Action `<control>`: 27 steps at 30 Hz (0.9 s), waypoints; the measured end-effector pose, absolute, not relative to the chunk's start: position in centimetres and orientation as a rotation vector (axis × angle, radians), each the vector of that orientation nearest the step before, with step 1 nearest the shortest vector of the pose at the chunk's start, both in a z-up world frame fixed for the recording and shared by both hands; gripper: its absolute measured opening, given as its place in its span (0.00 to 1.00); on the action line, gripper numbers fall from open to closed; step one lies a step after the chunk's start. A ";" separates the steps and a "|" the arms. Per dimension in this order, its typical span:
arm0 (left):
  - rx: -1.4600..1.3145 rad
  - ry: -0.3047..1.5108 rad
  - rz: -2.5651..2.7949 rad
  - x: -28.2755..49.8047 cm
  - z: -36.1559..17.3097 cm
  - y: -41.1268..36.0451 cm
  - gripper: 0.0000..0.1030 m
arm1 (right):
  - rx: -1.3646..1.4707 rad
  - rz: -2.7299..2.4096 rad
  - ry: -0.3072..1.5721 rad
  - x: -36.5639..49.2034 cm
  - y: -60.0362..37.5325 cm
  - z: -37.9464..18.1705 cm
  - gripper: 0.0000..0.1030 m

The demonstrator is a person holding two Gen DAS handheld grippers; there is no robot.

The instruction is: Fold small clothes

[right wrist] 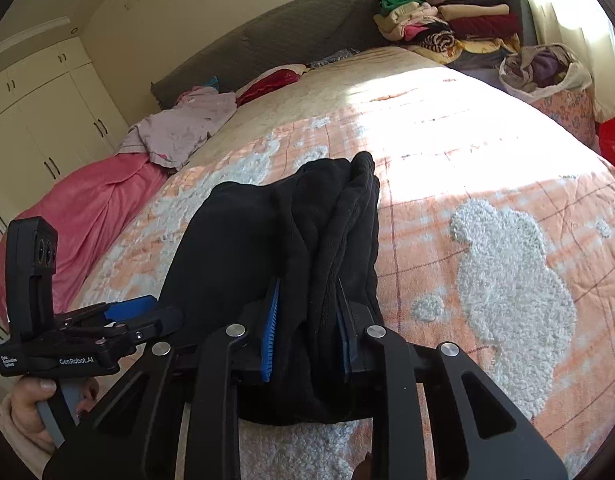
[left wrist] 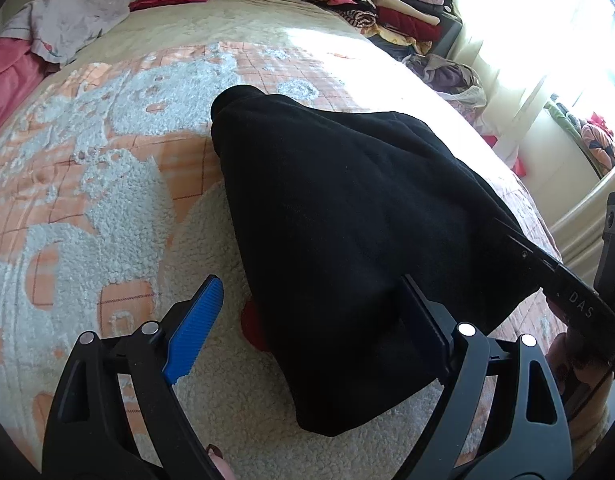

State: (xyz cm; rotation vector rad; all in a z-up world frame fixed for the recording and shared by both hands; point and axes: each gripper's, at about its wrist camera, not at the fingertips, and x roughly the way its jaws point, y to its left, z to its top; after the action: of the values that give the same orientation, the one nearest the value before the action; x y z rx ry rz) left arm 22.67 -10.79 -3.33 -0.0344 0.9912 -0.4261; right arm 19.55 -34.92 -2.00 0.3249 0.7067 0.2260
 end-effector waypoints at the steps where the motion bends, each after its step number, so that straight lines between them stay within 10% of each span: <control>1: -0.031 0.993 -0.431 22.5 -3.4 -10.9 0.78 | 0.308 0.210 0.709 19.6 -34.9 -2.1 0.21; 27: 0.015 0.985 -0.438 21.0 -4.0 -11.8 0.80 | 0.311 0.071 0.710 17.6 -35.9 -2.8 0.73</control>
State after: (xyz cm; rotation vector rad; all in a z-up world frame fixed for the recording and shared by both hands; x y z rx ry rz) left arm 21.03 -11.84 -3.98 0.0153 0.9845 -0.4381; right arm 17.56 -35.92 -2.80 0.3113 0.7105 0.0707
